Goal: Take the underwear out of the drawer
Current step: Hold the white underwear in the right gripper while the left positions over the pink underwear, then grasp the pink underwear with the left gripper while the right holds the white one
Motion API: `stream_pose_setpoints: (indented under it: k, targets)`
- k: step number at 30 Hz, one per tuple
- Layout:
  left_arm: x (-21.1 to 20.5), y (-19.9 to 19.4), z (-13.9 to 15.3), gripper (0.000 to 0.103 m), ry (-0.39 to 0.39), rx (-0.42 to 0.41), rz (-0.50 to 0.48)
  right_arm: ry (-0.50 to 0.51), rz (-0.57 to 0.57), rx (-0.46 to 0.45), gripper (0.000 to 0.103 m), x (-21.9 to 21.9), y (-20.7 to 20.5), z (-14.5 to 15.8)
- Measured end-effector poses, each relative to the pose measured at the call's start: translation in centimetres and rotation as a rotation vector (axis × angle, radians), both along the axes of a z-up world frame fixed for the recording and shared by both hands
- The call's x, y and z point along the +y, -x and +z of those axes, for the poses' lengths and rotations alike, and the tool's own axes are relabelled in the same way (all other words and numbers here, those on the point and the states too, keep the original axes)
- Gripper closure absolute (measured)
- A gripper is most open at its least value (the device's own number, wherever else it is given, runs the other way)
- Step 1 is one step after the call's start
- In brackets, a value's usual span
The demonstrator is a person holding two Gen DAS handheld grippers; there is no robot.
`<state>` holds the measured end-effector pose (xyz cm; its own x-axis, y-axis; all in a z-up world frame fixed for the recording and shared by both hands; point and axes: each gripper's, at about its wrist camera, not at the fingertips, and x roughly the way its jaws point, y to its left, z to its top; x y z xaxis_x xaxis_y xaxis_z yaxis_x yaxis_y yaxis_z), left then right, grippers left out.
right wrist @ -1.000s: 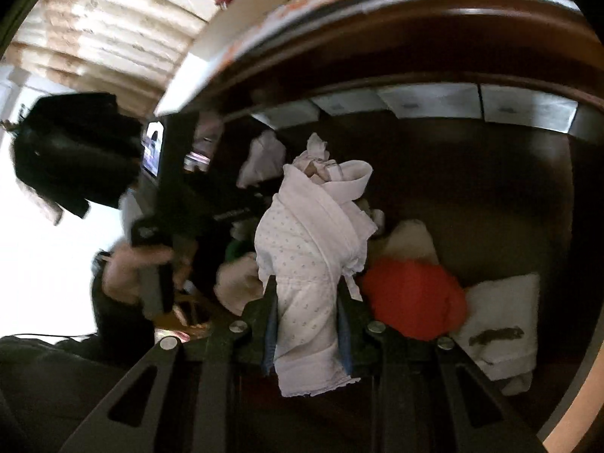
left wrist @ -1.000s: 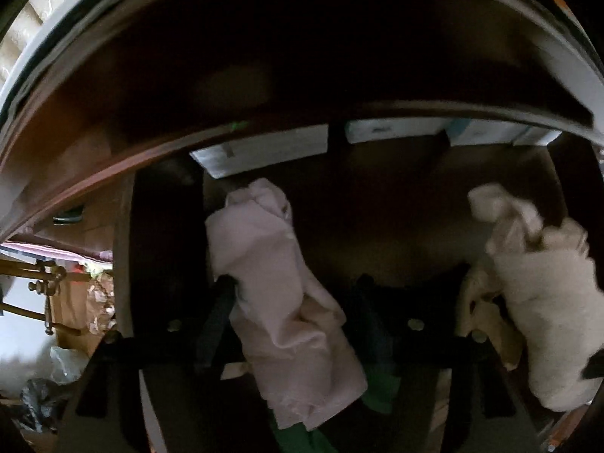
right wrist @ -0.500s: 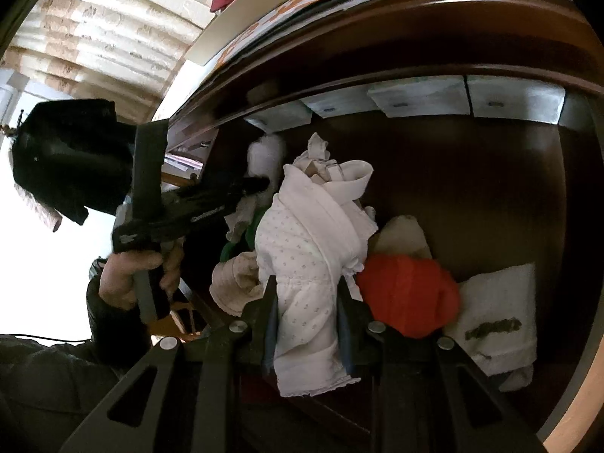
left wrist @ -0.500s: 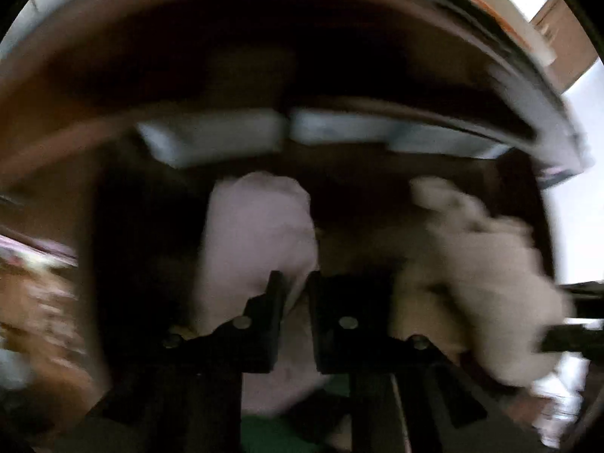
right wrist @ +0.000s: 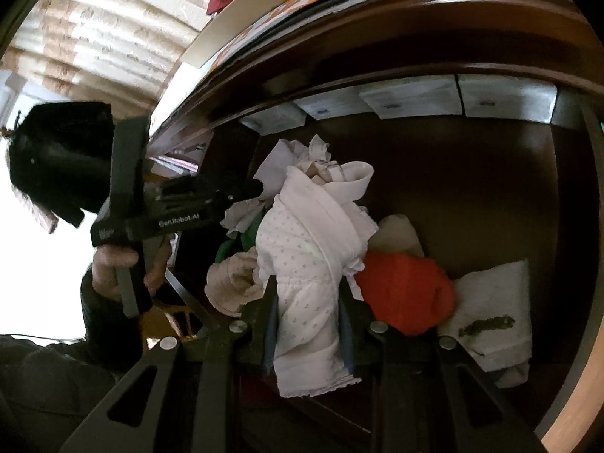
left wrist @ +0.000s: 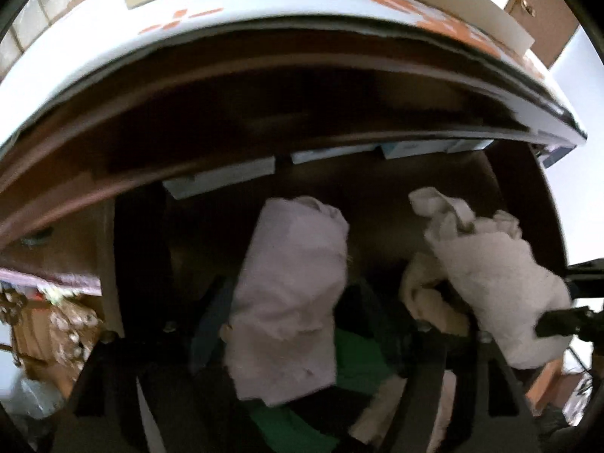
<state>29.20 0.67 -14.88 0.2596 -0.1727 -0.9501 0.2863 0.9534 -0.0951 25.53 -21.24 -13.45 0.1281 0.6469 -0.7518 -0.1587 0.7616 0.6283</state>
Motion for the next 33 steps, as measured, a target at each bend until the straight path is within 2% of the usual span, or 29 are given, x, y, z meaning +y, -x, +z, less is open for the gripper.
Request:
stream_pose_setpoints:
  k: [3, 6, 10, 14, 17, 23, 27, 30, 32, 33]
  targets:
    - [0.2, -0.9, -1.3, 0.03, -0.069, 0.019, 0.005, 0.049, 0.025, -0.018, 0.069, 0.8, 0.0, 0.3]
    - [-0.7, -0.9, -2.4, 0.029, -0.179, 0.017, -0.01, 0.094, 0.044, -0.027, 0.067, 1.5, -0.2, 0.4]
    - [-1.8, -0.3, -3.4, 0.021, -0.247, 0.008, -0.033, 0.114, 0.067, -0.062, 0.059, 2.0, -0.4, 1.2]
    - [-2.4, 0.2, -3.8, 0.021, -0.268, 0.001, -0.038, 0.114, 0.052, -0.082, 0.051, 1.6, -0.8, 1.9]
    - [-2.4, 0.5, -4.2, 0.021, -0.203, 0.046, -0.071, 0.119, 0.054, -0.08, 0.048, 1.7, -1.4, 2.0]
    - [0.6, -0.3, -4.9, 0.031, -0.013, 0.16, 0.023, 0.18, 0.144, -0.046, 0.048, 4.3, -2.4, 0.3]
    - [1.3, -0.4, -4.7, 0.034, -0.005, 0.149, 0.014, 0.241, 0.206, -0.013, 0.047, 6.4, -2.8, -1.4]
    - [1.3, -0.6, -4.6, 0.049, 0.002, 0.141, 0.01, 0.268, 0.248, -0.013, 0.039, 7.4, -2.4, -1.7]
    - [1.5, -0.6, -4.3, 0.065, 0.018, 0.135, 0.016, 0.304, 0.293, -0.017, 0.039, 8.3, -2.2, -2.1]
    - [1.9, -0.7, -4.2, 0.067, 0.029, 0.132, 0.024, 0.313, 0.303, -0.021, 0.039, 8.6, -2.1, -2.2]
